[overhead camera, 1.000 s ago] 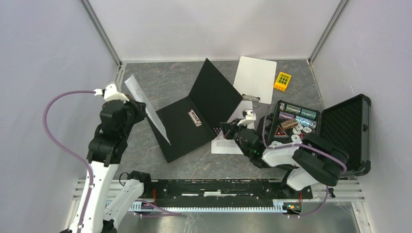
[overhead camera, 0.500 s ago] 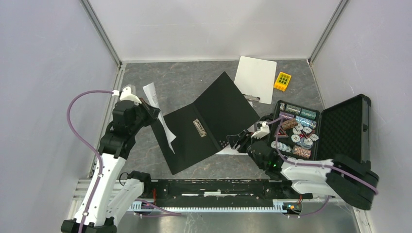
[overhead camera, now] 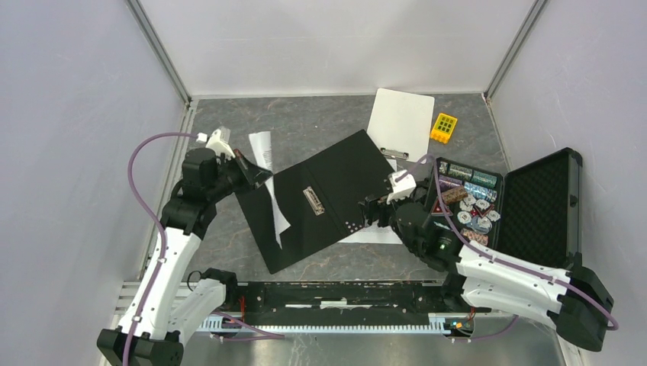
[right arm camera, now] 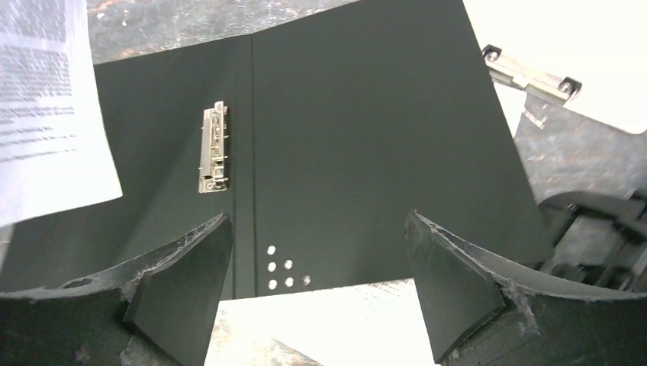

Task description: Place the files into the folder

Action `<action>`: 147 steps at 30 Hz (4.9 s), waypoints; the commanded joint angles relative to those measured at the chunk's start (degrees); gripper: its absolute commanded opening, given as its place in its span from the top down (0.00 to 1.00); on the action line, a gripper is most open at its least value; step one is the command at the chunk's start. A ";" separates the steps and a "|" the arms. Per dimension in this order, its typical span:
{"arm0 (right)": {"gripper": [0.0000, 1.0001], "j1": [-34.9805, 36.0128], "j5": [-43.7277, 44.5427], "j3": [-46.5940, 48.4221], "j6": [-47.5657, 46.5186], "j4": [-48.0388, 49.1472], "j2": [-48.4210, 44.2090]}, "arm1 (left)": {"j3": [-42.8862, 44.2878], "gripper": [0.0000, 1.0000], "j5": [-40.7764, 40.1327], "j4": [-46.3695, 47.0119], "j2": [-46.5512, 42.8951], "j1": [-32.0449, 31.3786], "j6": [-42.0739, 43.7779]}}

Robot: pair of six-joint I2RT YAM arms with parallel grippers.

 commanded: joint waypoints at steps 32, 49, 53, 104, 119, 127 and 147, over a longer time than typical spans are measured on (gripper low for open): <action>0.53 -14.70 -45.61 37.20 -5.31 11.09 56.57 | -5.24 0.98 -25.82 -3.70 16.16 0.15 8.52; 0.71 -14.70 -47.94 54.26 -10.37 -1.27 71.04 | -3.68 0.98 -17.12 -3.31 22.81 0.15 16.11; 0.74 -14.77 -47.85 55.56 -10.92 -3.10 72.33 | -3.68 0.98 -17.99 -3.32 22.92 0.15 15.76; 0.86 -14.71 -47.20 52.32 -12.17 -4.25 72.94 | -6.00 0.62 -4.73 10.46 38.14 -0.46 -1.70; 0.93 -14.61 -46.91 48.50 -13.24 -4.28 74.97 | -7.19 0.68 -9.65 10.35 43.90 -0.49 -0.93; 1.00 -14.57 -47.41 48.04 -14.81 -4.78 76.34 | -7.33 0.68 -10.05 10.29 44.12 -0.55 -0.82; 0.81 -14.36 -47.45 53.20 -18.57 -7.46 73.86 | -7.43 0.68 -11.41 9.76 44.21 -0.55 -0.88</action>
